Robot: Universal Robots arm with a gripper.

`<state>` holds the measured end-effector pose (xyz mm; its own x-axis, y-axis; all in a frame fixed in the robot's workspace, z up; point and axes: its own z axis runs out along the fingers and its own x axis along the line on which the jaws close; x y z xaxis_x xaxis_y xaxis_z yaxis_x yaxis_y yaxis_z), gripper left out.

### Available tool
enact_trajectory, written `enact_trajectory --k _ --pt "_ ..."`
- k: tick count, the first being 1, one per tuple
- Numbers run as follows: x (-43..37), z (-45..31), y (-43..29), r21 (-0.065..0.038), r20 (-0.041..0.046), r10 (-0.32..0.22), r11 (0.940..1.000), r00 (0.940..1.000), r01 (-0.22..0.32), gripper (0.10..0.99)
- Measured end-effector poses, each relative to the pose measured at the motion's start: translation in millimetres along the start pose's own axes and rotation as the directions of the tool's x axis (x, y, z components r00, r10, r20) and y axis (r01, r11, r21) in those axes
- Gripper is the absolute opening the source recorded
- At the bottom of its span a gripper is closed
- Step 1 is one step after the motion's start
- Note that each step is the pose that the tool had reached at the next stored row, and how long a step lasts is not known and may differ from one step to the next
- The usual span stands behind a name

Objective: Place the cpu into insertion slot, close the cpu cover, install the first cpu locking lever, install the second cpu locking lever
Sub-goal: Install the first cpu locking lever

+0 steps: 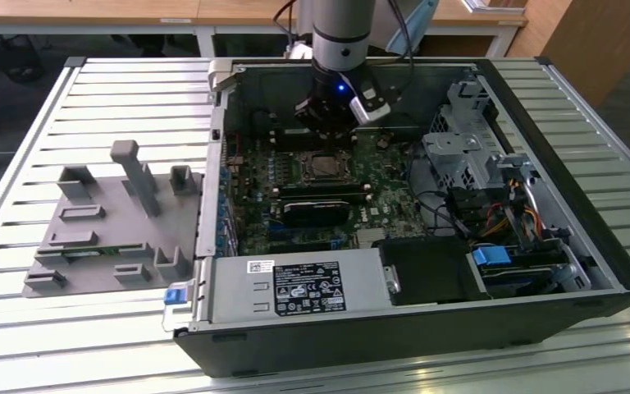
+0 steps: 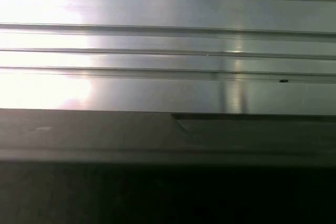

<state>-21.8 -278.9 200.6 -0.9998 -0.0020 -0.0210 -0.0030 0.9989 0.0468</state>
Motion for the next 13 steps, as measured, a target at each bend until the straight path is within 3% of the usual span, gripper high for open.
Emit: enact_trajectory --k 13 --pt "-0.2 -1.3 0.3 0.006 0.0002 0.0 1.0 1.0 0.0 0.106"
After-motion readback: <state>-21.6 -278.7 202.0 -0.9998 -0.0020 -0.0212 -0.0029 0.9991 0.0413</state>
